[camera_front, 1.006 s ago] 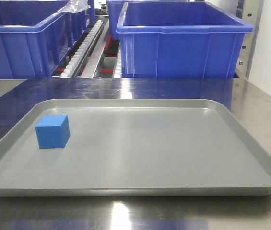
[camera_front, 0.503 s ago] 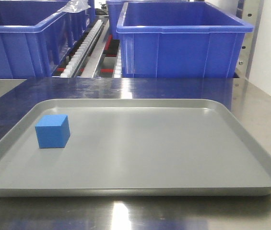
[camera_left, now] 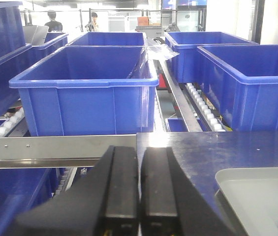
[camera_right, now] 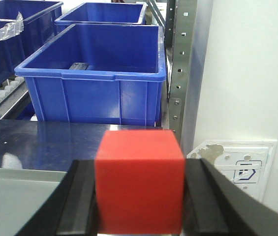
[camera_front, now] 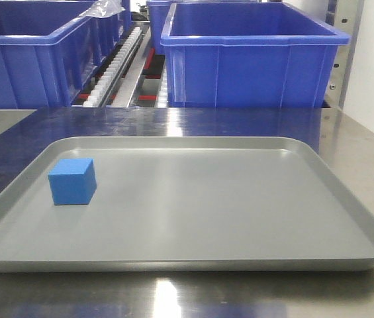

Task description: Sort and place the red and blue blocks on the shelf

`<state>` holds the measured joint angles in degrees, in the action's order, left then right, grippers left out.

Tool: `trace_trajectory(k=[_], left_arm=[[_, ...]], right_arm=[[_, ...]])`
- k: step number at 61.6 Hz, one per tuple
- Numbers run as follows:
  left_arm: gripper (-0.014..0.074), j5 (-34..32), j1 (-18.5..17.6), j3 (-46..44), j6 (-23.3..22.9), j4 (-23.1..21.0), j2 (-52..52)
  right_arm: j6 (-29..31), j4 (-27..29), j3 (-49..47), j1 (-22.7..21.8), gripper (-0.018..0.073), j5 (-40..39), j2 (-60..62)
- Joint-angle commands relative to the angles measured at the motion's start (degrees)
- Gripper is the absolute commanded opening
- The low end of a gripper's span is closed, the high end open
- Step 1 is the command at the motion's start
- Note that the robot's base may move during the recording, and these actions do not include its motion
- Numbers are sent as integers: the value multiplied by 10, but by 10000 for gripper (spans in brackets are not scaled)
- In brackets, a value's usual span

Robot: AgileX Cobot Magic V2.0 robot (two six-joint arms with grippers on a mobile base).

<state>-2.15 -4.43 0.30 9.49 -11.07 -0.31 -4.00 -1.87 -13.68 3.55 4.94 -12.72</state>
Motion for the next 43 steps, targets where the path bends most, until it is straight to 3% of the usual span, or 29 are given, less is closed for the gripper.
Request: trace_trajectory(k=[1,13,21,23,28,32,43], left_arm=[[124,-46,-5,14,-3,-6,-8],[124,54,-5,-54,-3,-4,14],[124,85,-5,-108,-4,-4,70],[124,90,-5,-126,-29,-4,92],[124,110,-6,-162,-142,-4,139],[124,131,-6,-190,-198,-3,180],[124,176,-14,-239,-293,26,291]], right_arm=[[2,0,-16,-3,77,-55,-4],[2,0,-16,-3,77,-55,-4],[2,0,-16,-3,77,-55,-4],[2,0,-16,-3,77,-55,-4],[2,0,-16,-3,77,-55,-4],[2,0,-16,-3,77,-55,-4],[2,0,-16,-3,77,-55,-4]])
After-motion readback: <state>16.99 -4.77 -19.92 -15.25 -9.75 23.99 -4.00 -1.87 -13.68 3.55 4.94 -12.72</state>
